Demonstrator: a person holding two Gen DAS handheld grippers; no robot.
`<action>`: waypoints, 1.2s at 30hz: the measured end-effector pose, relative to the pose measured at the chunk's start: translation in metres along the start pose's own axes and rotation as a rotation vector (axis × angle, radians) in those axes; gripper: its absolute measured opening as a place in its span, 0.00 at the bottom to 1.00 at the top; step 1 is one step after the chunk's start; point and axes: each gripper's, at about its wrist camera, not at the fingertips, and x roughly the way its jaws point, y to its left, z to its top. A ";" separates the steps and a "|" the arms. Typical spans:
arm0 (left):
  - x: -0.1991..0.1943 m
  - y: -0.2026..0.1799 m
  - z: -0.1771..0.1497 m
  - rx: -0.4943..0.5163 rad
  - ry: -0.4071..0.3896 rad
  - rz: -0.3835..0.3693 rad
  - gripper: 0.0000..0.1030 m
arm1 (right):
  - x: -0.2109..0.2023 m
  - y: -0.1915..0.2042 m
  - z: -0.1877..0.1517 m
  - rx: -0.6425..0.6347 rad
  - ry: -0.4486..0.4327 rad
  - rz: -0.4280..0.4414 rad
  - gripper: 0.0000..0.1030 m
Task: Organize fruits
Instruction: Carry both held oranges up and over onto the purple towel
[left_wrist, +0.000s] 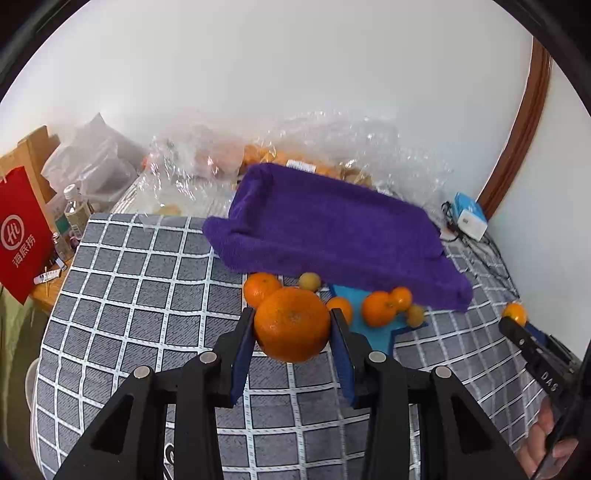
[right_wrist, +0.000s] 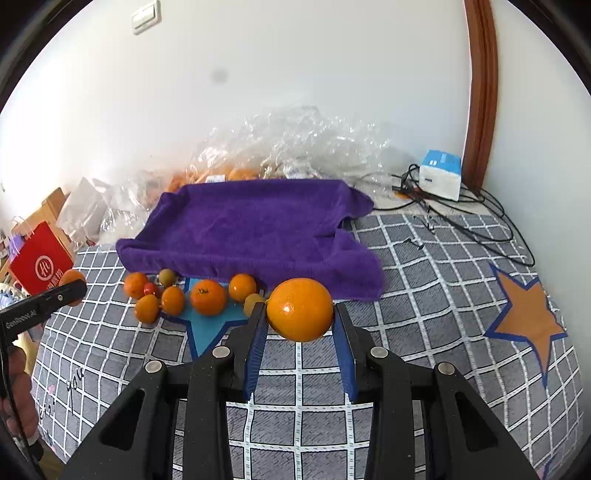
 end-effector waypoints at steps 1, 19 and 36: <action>-0.004 -0.001 0.002 -0.002 -0.004 0.003 0.36 | -0.002 0.000 0.001 -0.004 -0.004 -0.001 0.34; -0.013 -0.004 0.051 -0.015 -0.048 0.034 0.36 | 0.013 0.005 0.048 -0.016 -0.020 0.006 0.34; 0.071 -0.023 0.127 0.005 -0.017 0.024 0.36 | 0.088 -0.003 0.113 -0.017 0.020 -0.014 0.34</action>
